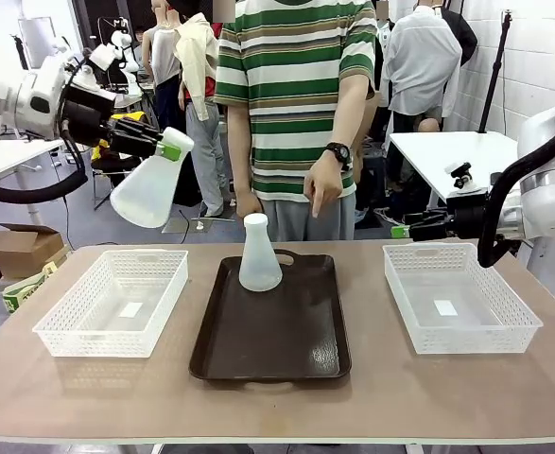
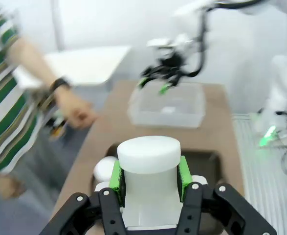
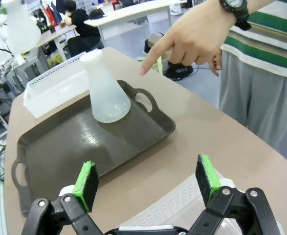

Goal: Prepare the laboratory tools.
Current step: Place the picked Big flask upright in the Handle tray as directed by the person.

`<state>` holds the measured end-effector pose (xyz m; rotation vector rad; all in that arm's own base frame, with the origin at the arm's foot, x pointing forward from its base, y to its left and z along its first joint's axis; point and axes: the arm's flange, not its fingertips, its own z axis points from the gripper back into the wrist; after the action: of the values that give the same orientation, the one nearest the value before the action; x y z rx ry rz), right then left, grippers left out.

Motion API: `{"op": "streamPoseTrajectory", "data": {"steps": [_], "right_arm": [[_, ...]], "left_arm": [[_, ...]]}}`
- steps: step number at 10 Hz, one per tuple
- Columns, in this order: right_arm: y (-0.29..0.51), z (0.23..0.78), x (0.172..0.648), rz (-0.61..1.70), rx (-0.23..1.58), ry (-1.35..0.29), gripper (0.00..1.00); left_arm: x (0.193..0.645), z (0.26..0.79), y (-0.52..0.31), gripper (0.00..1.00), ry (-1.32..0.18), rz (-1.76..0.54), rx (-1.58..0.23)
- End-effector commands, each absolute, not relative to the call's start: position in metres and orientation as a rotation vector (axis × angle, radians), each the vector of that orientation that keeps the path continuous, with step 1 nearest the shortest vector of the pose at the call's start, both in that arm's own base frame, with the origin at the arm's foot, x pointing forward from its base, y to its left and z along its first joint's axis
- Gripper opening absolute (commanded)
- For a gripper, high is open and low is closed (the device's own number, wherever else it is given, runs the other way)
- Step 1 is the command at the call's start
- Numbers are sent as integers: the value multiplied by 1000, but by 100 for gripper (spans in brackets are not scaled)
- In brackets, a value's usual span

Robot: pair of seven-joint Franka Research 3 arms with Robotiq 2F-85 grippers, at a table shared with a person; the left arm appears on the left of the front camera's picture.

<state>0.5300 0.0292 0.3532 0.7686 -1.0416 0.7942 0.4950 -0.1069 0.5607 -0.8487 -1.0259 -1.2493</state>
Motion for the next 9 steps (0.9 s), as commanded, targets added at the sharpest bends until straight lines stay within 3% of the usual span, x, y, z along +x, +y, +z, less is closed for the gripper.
{"op": "streamPoseTrajectory", "data": {"steps": [1,4,5,6,9], "right_arm": [[30,352,529,794,769,-1040,100],[30,352,529,794,769,-1040,100],[30,352,529,794,769,-1040,100],[30,352,529,794,769,-1040,100],[30,352,529,794,769,-1040,100]], "left_arm": [[513,523,-109,0,-919,-1317,-1113],[507,507,-131,0,-951,-1361,-1193],[512,505,-131,0,-860,-1251,-1067],[501,496,-130,0,-930,-1348,-1202],[504,492,-133,0,-906,-1322,-1173]]}}
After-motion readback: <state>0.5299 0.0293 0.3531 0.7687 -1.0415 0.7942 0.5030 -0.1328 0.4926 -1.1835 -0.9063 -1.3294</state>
